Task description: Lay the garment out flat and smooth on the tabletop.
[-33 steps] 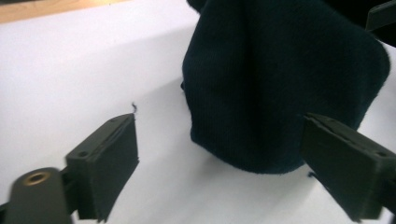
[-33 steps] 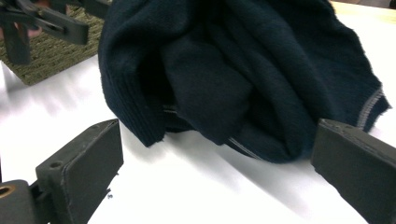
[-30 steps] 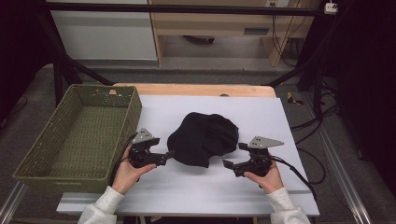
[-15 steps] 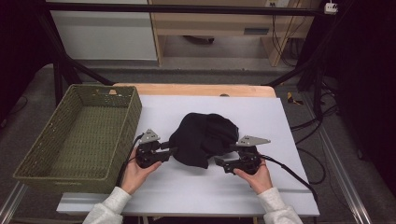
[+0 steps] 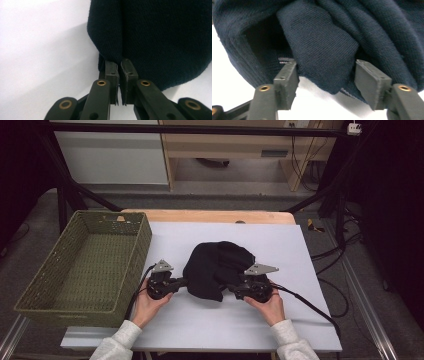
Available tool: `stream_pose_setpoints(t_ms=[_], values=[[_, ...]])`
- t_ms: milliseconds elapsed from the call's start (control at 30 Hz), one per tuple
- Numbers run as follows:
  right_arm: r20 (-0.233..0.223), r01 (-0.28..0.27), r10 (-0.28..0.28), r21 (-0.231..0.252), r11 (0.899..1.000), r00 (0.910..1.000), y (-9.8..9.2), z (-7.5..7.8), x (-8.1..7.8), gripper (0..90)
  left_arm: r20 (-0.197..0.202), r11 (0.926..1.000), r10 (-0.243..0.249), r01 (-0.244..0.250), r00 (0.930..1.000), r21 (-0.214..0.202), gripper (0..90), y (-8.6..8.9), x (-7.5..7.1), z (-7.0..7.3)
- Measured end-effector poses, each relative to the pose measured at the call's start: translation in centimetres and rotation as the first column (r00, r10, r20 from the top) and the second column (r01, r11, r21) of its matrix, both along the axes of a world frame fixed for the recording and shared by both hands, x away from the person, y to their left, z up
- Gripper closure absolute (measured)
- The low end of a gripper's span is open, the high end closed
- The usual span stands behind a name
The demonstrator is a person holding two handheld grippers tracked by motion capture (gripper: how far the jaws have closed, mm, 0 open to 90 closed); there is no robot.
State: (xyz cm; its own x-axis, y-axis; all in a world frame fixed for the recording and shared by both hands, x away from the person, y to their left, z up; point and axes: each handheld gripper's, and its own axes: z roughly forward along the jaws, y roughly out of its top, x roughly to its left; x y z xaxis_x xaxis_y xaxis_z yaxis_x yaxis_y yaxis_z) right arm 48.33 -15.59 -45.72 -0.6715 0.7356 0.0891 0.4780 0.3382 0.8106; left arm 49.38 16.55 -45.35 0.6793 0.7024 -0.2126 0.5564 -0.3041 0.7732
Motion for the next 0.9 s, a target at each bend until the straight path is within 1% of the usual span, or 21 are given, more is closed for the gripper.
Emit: stream_pose_setpoints(t_ms=[67, 133, 233, 267, 333, 500, 567, 633, 700, 733, 800, 833, 867, 900], values=[[0.009, 0.004, -0.003, -0.014, 1.0, 1.0, 0.0, 0.0, -0.1, 45.0, -0.004, 1.0, 0.002, -0.002, 1.0, 0.0, 86.0, 0.0, 0.0, 0.0], [0.015, 0.003, -0.003, -0.013, 1.0, 0.9999, -0.1, 0.1, -0.1, 55.0, -0.007, 1.0, 0.0, 0.0, 1.0, -0.002, 86.2, -0.1, -0.1, 0.1], [0.024, -0.002, 0.002, 0.0, 1.0, 0.9997, -0.1, 0.3, -0.2, 66.2, -0.003, 1.0, -0.002, 0.002, 1.0, -0.005, 86.4, 0.0, -0.1, 0.2], [0.018, -0.007, 0.007, 0.004, 1.0, 0.9998, -0.1, 0.4, -0.2, 70.1, 0.002, 1.0, -0.002, 0.002, 1.0, -0.007, 86.5, 0.0, -0.2, 0.3], [0.025, -0.007, 0.007, 0.011, 1.0, 0.9997, -0.2, 0.9, -0.6, 74.3, 0.007, 0.9998, -0.005, 0.005, 1.0, -0.018, 86.6, 0.2, -0.4, 0.7], [0.018, -0.02, 0.019, 0.013, 1.0, 0.9997, -1.0, 2.5, -1.5, 75.6, 0.023, 0.9981, -0.015, 0.017, 0.9996, -0.059, 86.7, 1.1, -1.4, 2.1], [0.022, -0.024, 0.024, 0.0, 1.0, 0.9995, -1.6, 3.2, -2.0, 76.1, 0.034, 0.9966, -0.025, 0.027, 0.9991, -0.077, 86.7, 1.4, -1.8, 2.8], [0.019, -0.029, 0.029, -0.001, 1.0, 0.9994, -2.1, 3.9, -2.6, 76.5, 0.043, 0.9955, -0.033, 0.037, 0.9985, -0.087, 86.7, 1.4, -2.1, 3.2], [0.016, -0.028, 0.028, 0.002, 1.0, 0.9995, -2.6, 4.5, -3.1, 76.7, 0.048, 0.9945, -0.049, 0.053, 0.9976, -0.09, 86.8, 1.3, -2.4, 3.6], [0.018, -0.029, 0.029, 0.001, 1.0, 0.9994, -2.9, 4.7, -3.3, 76.8, 0.045, 0.9938, -0.058, 0.062, 0.9973, -0.093, 86.8, 1.2, -2.5, 3.7], [0.011, -0.022, 0.022, -0.005, 1.0, 0.9997, -3.2, 5.0, -3.6, 77.0, 0.044, 0.9934, -0.071, 0.074, 0.9965, -0.088, 86.8, 0.9, -2.8, 3.8], [-0.002, -0.021, 0.021, -0.016, 1.0, 0.9998, -3.4, 4.9, -3.7, 77.3, 0.043, 0.9937, -0.077, 0.08, 0.9961, -0.079, 86.7, 0.8, -2.9, 3.8], [-0.002, -0.021, 0.021, -0.016, 1.0, 0.9998, -3.4, 4.9, -3.7, 77.3, 0.041, 0.9936, -0.08, 0.083, 0.9959, -0.076, 86.7, 0.6, -3.0, 3.8], [-0.008, -0.019, 0.019, -0.028, 0.999, 0.9998, -3.4, 4.6, -3.8, 77.3, 0.035, 0.9937, -0.082, 0.085, 0.996, -0.073, 86.7, 0.5, -3.1, 3.7]])
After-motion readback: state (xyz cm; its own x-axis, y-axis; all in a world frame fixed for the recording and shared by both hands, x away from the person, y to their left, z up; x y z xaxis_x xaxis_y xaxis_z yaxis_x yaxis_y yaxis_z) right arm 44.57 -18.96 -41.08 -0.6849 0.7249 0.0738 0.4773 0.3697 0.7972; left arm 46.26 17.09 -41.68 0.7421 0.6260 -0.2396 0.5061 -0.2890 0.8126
